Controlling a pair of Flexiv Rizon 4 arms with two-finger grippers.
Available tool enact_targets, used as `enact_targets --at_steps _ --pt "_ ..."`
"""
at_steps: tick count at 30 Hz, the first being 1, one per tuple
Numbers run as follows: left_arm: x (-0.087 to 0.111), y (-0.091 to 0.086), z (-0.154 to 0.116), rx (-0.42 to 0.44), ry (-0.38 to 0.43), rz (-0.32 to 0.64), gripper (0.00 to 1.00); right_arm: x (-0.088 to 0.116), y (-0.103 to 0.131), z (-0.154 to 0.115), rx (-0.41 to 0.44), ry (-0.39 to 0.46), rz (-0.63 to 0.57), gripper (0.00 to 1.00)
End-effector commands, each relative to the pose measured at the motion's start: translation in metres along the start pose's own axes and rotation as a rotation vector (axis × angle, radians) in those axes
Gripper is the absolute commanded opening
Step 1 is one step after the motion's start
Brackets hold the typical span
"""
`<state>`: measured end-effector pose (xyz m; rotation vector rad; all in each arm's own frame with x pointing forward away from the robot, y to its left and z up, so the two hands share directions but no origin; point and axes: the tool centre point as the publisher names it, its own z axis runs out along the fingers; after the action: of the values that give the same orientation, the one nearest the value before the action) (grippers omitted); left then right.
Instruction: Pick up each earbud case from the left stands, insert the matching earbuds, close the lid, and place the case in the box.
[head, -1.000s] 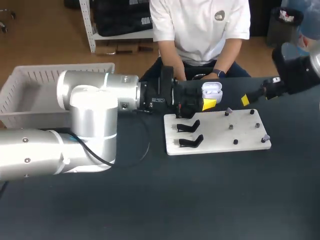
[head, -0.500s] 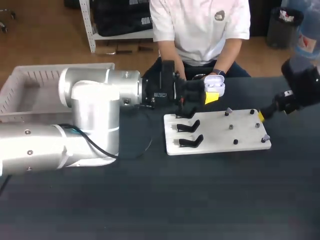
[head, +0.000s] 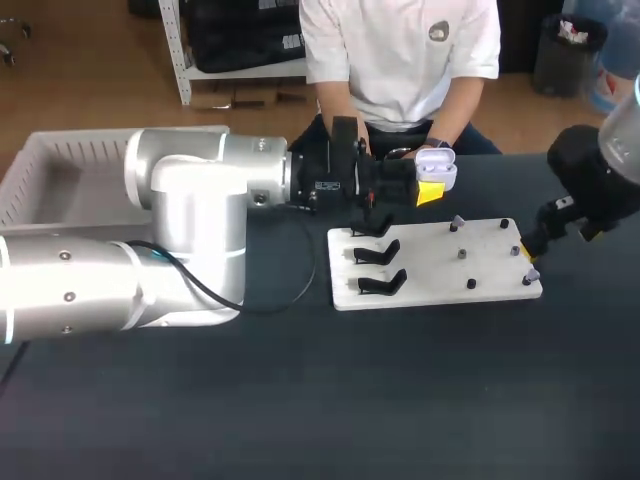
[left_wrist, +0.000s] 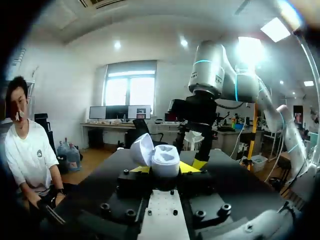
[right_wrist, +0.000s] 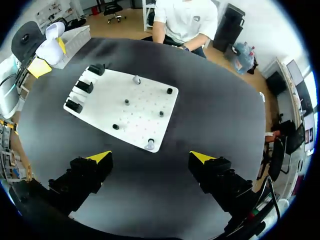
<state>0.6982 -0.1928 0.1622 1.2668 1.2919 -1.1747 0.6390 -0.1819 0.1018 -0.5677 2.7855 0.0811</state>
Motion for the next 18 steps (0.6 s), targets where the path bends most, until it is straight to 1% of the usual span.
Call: enact_targets --at_steps 1,4,9,13,18 --pt "0.001 0.001 0.001 0.000 -0.004 0.002 0.00 0.001 0.001 0.011 0.136 0.044 -0.031 1.00" --pt "0.001 0.001 0.001 0.000 -0.004 0.002 0.00 0.002 -0.003 0.021 0.177 0.078 -0.044 1.00" --pt "0.001 0.001 0.001 0.000 -0.004 0.002 0.00 0.000 -0.003 0.038 0.194 0.096 -0.055 1.00" --pt "0.001 0.001 0.001 0.000 -0.004 0.002 0.00 -0.002 0.002 0.051 0.160 0.101 -0.078 1.00" --pt "0.001 0.001 0.001 0.000 -0.004 0.002 0.00 0.002 0.006 0.063 0.132 0.128 -0.109 1.00"
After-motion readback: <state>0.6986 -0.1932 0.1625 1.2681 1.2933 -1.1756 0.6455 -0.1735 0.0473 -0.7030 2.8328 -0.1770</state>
